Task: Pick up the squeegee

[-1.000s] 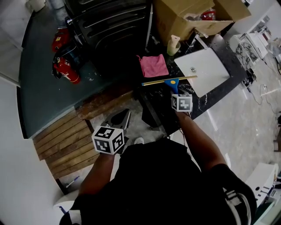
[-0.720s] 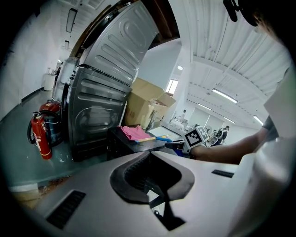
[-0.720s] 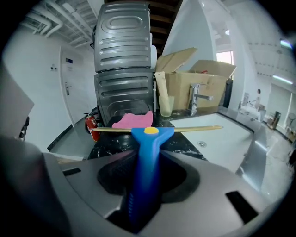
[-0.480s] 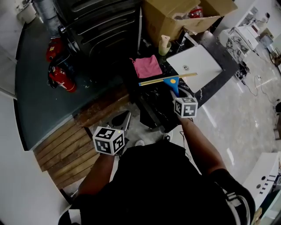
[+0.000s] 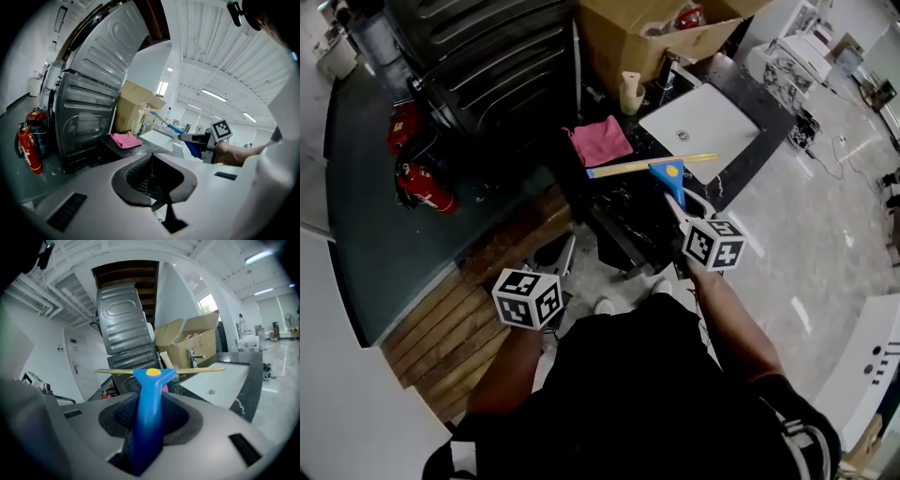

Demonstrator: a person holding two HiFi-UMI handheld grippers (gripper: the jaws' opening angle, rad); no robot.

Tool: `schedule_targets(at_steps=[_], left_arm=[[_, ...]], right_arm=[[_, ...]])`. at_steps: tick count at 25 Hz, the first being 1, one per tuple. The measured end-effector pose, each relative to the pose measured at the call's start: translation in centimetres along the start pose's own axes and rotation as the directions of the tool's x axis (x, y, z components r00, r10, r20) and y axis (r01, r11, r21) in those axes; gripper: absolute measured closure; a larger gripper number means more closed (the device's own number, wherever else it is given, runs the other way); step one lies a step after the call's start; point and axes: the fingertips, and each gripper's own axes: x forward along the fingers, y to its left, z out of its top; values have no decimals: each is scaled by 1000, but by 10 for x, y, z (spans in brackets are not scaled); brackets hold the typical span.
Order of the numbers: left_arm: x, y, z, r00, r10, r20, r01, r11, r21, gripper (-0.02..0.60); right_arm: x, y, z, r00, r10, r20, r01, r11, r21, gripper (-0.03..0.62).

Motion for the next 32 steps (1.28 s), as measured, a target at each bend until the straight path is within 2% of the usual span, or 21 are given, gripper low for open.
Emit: schedule_targets(at_steps=[7, 9, 13, 20, 22, 28, 32], left_arm=[[0, -27, 17, 997, -47, 55, 46, 999, 12, 565], [-1, -31, 19, 997, -46, 65, 46, 999, 9, 565], [-2, -42, 27, 995, -43, 91, 42, 999, 8, 565], [6, -75, 19, 995, -32, 97, 32, 999, 1, 565], [7, -87, 17, 995, -33, 97, 33, 999, 3, 565], [5, -129, -1, 996, -41, 75, 40, 999, 18, 565], [0, -156, -10, 996, -46, 73, 44, 998, 35, 565]], right_arm=[[-40, 20, 24, 988, 106, 111, -122, 981, 148, 453], [-49, 24, 26, 979, 154, 133, -181, 956, 230, 453], [-71, 31, 32, 954, 233, 189, -290, 877, 384, 453], [-112, 22, 29, 938, 279, 203, -338, 863, 375, 453], [-122, 18, 29, 940, 282, 194, -335, 872, 358, 453], [-154, 0, 9, 937, 295, 188, -346, 856, 385, 453], [-179, -6, 5, 934, 301, 194, -354, 861, 366, 453]])
